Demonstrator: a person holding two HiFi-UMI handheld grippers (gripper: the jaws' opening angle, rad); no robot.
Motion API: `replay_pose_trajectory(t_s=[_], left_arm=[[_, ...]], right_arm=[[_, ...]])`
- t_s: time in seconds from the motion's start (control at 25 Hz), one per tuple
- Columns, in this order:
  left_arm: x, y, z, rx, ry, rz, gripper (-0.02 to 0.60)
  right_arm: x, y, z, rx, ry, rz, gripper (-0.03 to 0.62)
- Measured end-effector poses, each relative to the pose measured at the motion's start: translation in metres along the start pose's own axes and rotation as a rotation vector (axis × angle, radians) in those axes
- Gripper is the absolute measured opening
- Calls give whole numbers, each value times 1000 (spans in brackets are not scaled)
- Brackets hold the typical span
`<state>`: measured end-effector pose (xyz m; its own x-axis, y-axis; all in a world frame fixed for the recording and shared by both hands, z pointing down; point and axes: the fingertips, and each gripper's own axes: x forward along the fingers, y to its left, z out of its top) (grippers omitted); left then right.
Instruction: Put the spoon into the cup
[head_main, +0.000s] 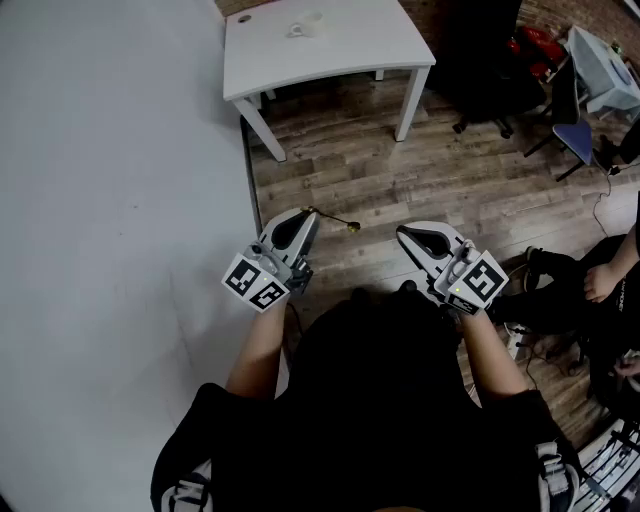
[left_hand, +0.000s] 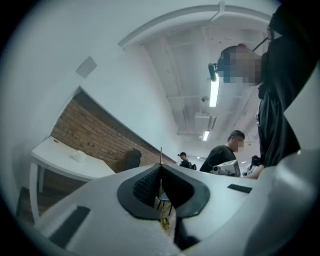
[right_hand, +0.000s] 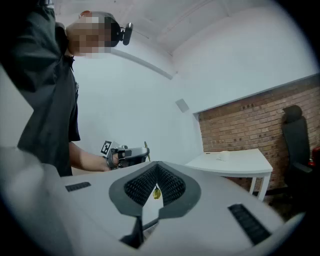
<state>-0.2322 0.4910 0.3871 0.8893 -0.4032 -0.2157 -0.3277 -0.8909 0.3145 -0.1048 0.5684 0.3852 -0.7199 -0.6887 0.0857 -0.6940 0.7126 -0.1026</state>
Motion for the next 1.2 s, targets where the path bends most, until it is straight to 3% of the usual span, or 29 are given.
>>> replay_pose_trajectory(t_s=[0.32, 0.76, 0.96, 1.2], left_arm=[[-2, 1, -1, 14, 10, -29, 18], [-6, 25, -17, -6, 20, 20, 18], [2, 45, -23, 0, 52, 59, 18], [54, 91, -4, 11, 78, 93, 18]], right_arm=[[4, -8, 2, -9, -4, -35, 6], [20, -33, -26, 28, 29, -31, 6], [38, -61, -37, 40, 37, 4, 6], [68, -126, -27, 70, 49, 41, 6]])
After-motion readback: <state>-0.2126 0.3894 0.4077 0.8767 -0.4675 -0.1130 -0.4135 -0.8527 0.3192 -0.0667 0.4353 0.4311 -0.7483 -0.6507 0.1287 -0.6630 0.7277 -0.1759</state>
